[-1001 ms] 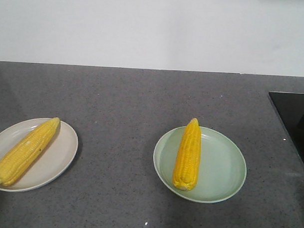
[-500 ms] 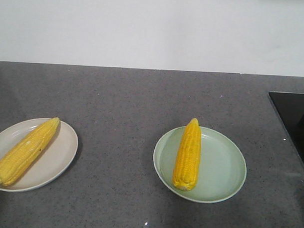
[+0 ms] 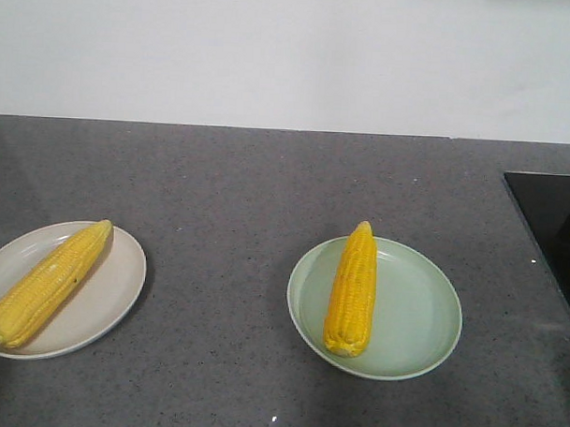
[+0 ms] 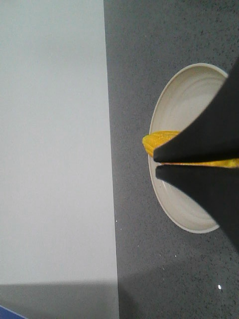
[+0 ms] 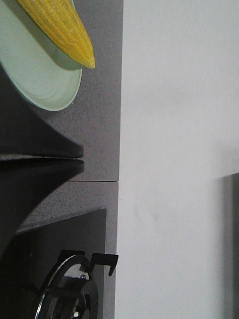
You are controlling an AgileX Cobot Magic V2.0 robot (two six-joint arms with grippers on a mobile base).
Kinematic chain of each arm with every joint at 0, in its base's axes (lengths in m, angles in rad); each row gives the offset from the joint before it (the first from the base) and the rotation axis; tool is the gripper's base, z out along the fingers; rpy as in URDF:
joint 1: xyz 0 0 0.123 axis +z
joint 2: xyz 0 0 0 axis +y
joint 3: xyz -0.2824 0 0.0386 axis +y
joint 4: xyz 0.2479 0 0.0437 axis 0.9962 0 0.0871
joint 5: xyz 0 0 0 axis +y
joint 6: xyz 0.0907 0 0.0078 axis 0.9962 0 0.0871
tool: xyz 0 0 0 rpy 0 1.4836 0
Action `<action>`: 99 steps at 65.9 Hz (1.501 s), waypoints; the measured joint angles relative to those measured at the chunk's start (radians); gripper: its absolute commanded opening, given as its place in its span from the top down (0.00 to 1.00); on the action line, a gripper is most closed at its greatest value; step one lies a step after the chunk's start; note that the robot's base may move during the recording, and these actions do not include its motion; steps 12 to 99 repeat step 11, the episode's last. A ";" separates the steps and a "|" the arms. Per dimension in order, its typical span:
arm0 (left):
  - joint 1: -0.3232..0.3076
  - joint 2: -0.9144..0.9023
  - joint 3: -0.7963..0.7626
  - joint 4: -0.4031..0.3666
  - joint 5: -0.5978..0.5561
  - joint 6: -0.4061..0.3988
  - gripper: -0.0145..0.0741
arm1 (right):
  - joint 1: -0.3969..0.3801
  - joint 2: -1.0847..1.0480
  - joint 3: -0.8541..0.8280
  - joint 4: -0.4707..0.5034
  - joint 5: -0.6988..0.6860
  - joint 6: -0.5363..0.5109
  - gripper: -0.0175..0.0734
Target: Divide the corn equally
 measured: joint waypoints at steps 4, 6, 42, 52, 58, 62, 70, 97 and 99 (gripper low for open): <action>0.000 0.000 0.000 0.000 0.000 0.000 0.85 | 0.000 0.000 0.000 0.000 0.000 0.000 0.81; 0.000 0.000 0.000 0.000 0.000 0.000 0.85 | 0.000 0.000 0.000 0.000 0.001 0.000 0.81; 0.000 0.000 0.000 0.000 0.000 0.000 0.85 | 0.000 0.000 0.000 0.000 0.001 0.000 0.81; 0.000 0.000 0.000 0.000 0.000 0.000 0.85 | 0.000 0.000 0.000 0.000 0.001 0.000 0.81; 0.000 0.000 0.000 0.000 0.000 0.000 0.85 | 0.000 0.000 0.000 0.000 0.001 0.000 0.81; 0.000 0.000 0.000 0.000 0.000 0.000 0.85 | 0.000 0.000 0.000 0.000 0.001 0.000 0.81; 0.000 0.000 0.000 0.000 0.000 0.000 0.85 | 0.000 0.000 0.000 0.000 0.001 0.000 0.81; 0.000 0.000 0.000 0.000 0.000 0.000 0.85 | 0.000 0.000 0.000 0.000 0.001 0.000 0.81; 0.000 0.000 0.000 0.000 0.000 0.000 0.85 | 0.000 0.000 0.000 0.000 0.001 0.000 0.81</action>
